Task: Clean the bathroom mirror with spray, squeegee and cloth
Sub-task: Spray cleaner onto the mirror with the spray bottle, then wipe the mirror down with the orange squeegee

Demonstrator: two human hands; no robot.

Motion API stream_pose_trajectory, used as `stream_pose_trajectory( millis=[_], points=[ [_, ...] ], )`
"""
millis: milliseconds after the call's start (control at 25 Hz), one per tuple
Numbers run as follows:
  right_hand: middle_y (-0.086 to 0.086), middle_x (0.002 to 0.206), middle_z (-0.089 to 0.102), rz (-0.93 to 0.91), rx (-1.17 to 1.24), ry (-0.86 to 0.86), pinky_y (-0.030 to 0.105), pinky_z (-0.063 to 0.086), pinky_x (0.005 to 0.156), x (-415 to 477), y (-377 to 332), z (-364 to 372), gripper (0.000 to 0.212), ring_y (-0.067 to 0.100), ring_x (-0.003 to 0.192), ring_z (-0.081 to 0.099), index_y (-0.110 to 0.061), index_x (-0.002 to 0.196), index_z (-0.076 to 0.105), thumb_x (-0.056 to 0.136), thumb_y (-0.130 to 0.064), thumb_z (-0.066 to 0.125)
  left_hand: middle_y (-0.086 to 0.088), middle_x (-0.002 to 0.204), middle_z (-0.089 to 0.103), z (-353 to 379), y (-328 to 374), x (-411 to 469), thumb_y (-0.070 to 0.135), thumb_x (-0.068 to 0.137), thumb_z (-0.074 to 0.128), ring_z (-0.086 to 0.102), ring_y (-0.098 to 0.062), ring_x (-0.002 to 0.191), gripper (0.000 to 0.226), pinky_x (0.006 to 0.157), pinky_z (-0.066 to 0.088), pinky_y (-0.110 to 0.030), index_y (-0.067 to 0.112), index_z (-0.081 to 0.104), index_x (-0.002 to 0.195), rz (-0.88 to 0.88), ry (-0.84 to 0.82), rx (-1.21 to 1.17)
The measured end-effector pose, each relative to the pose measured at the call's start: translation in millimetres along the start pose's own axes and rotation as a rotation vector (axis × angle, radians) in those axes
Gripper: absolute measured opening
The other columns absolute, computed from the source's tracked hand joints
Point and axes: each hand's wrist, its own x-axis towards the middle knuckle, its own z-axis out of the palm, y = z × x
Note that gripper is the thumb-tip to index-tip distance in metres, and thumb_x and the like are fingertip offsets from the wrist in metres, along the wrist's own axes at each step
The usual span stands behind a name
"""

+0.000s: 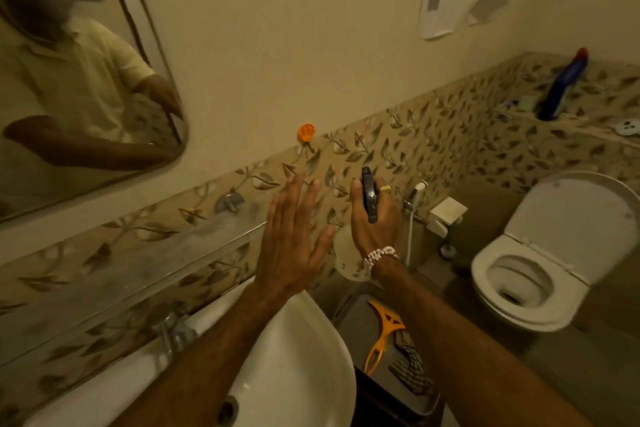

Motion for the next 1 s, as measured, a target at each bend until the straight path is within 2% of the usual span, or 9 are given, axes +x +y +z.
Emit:
stream_pose_trajectory(
  millis=[120, 240, 360, 480, 680, 760, 800, 920, 1000],
  points=[
    [0.004, 0.101, 0.061, 0.020, -0.186, -0.099, 0.033, 0.050, 0.076, 0, 66, -24, 0.061, 0.022, 0.094, 0.060, -0.017, 0.109, 0.060, 0.088, -0.071, 0.042, -0.005, 0.175, 0.008, 62, 9, -13, 0.045, 0.105, 0.045, 0.008, -0.019, 0.162, 0.070, 0.130, 0.011, -0.047, 0.020, 0.020, 0.165, 0.034, -0.103, -0.058],
    [0.009, 0.106, 0.062, 0.074, -0.312, -0.255, 0.043, 0.053, 0.078, -7, 132, -35, 0.070, 0.028, 0.093, 0.061, -0.017, 0.117, 0.055, 0.083, -0.076, 0.039, -0.002, 0.175, 0.006, 121, 0, -26, 0.049, 0.105, 0.038, 0.006, -0.018, 0.162, 0.068, 0.129, 0.014, -0.053, 0.024, 0.016, 0.165, -0.005, -0.220, -0.099],
    [0.008, 0.110, 0.064, 0.137, -0.415, -0.412, 0.044, 0.054, 0.075, -15, 199, -32, 0.066, 0.029, 0.089, 0.064, -0.015, 0.131, 0.047, 0.085, -0.063, 0.056, 0.001, 0.175, -0.001, 176, -19, -28, 0.051, 0.105, 0.034, 0.002, -0.016, 0.162, 0.069, 0.129, 0.011, -0.054, 0.033, 0.004, 0.164, -0.004, -0.291, -0.097],
    [0.007, 0.097, 0.065, 0.243, -0.405, -0.488, 0.043, 0.055, 0.070, -29, 263, -24, 0.072, 0.028, 0.080, 0.065, -0.012, 0.134, 0.041, 0.083, -0.056, 0.067, 0.002, 0.174, -0.012, 226, -43, -29, 0.055, 0.104, 0.032, -0.008, -0.016, 0.162, 0.073, 0.129, 0.006, -0.053, 0.035, -0.004, 0.165, -0.013, -0.358, -0.028],
    [-0.002, 0.097, 0.058, 0.357, -0.308, -0.559, 0.035, 0.053, 0.071, -58, 349, -4, 0.067, 0.017, 0.080, 0.061, -0.031, 0.120, 0.037, 0.074, -0.053, 0.079, -0.002, 0.170, -0.025, 297, -77, -36, 0.061, 0.101, 0.029, -0.021, -0.015, 0.156, 0.079, 0.125, -0.001, -0.058, 0.031, -0.004, 0.165, -0.084, -0.442, 0.098],
    [-0.015, 0.092, 0.053, 0.402, -0.296, -0.568, 0.025, 0.048, 0.064, -67, 375, 2, 0.067, 0.005, 0.076, 0.058, -0.036, 0.114, 0.035, 0.070, -0.052, 0.082, -0.005, 0.171, -0.023, 319, -84, -41, 0.065, 0.099, 0.022, -0.019, -0.018, 0.156, 0.080, 0.125, 0.000, -0.059, 0.029, -0.003, 0.165, -0.112, -0.483, 0.141],
    [-0.018, 0.094, 0.052, 0.408, -0.291, -0.572, 0.022, 0.045, 0.064, -70, 386, 5, 0.069, 0.004, 0.080, 0.059, -0.032, 0.118, 0.038, 0.069, -0.052, 0.083, -0.007, 0.171, -0.022, 328, -87, -44, 0.068, 0.098, 0.017, -0.017, -0.020, 0.156, 0.081, 0.125, 0.000, -0.059, 0.029, -0.006, 0.165, -0.121, -0.508, 0.159],
    [-0.014, 0.105, 0.049, 0.418, -0.314, -0.585, 0.026, 0.046, 0.077, -77, 410, 12, 0.082, 0.015, 0.096, 0.060, -0.021, 0.131, 0.039, 0.069, -0.052, 0.083, -0.006, 0.171, -0.024, 347, -91, -50, 0.071, 0.096, 0.013, -0.011, -0.027, 0.160, 0.083, 0.125, -0.002, -0.058, 0.031, -0.011, 0.164, -0.136, -0.563, 0.155],
    [-0.012, 0.104, 0.052, 0.426, -0.315, -0.570, 0.031, 0.051, 0.079, -81, 418, 15, 0.080, 0.016, 0.095, 0.061, -0.021, 0.130, 0.038, 0.070, -0.050, 0.083, -0.003, 0.170, -0.027, 354, -93, -51, 0.071, 0.096, 0.015, -0.007, -0.029, 0.161, 0.082, 0.124, -0.004, -0.056, 0.033, -0.013, 0.163, -0.133, -0.573, 0.141]
  ],
)
